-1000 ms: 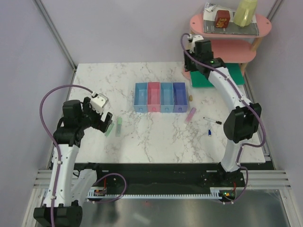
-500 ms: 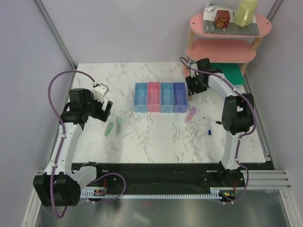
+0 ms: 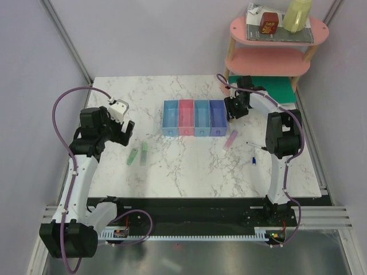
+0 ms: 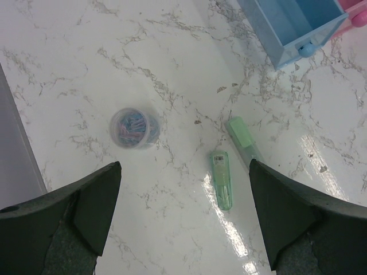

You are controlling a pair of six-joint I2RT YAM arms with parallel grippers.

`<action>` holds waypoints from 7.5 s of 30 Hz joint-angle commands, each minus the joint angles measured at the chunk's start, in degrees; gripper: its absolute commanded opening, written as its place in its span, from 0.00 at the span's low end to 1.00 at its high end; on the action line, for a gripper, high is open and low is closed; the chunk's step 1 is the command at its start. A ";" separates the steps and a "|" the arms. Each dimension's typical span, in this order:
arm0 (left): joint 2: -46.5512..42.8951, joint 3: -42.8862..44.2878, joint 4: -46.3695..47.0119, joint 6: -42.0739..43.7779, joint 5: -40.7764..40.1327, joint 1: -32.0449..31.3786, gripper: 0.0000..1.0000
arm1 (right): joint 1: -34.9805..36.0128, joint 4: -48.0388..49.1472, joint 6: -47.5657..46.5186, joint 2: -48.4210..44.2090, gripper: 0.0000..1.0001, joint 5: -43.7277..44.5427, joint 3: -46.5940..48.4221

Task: Sort the stationery into containers
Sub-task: Pick up the stationery from the center of the board, then place the stationery in the storage box, then pick up the pen from the center of the board.

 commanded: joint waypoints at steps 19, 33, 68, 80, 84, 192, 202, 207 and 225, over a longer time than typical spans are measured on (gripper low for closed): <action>-1.78 -5.38 1.56 3.48 -1.27 -0.02 1.00 | -0.09 3.78 0.63 -0.90 0.08 2.77 -1.60; 1.65 -14.17 -0.38 2.26 -6.37 -0.02 1.00 | -0.36 0.71 0.55 -17.96 0.08 2.26 -0.73; 23.36 -14.45 9.55 1.90 -5.41 -0.90 0.65 | 8.43 1.94 4.50 -13.22 0.16 -10.15 10.70; 28.10 -10.76 5.60 1.90 -1.63 -3.63 0.04 | 11.15 1.41 3.27 -7.60 0.16 -9.97 14.22; 27.40 -10.23 4.81 1.73 -1.71 -3.72 0.02 | 12.30 1.32 3.01 -5.06 0.17 -9.18 15.18; 72.68 69.05 10.34 5.86 -11.73 -44.94 0.71 | -15.65 7.31 -5.07 -34.06 0.55 -9.97 -28.84; 49.83 51.52 0.77 5.41 -18.31 -44.68 0.80 | -15.74 -4.03 -21.24 -29.75 0.54 -8.74 -29.90; 37.81 38.13 -3.80 4.63 -18.59 -42.04 0.84 | -15.65 -7.63 -26.25 -28.87 0.54 -6.28 -30.25; 21.34 17.64 -10.05 6.38 -12.52 -27.80 0.85 | -15.74 -5.10 -35.40 -24.48 0.56 1.72 -34.91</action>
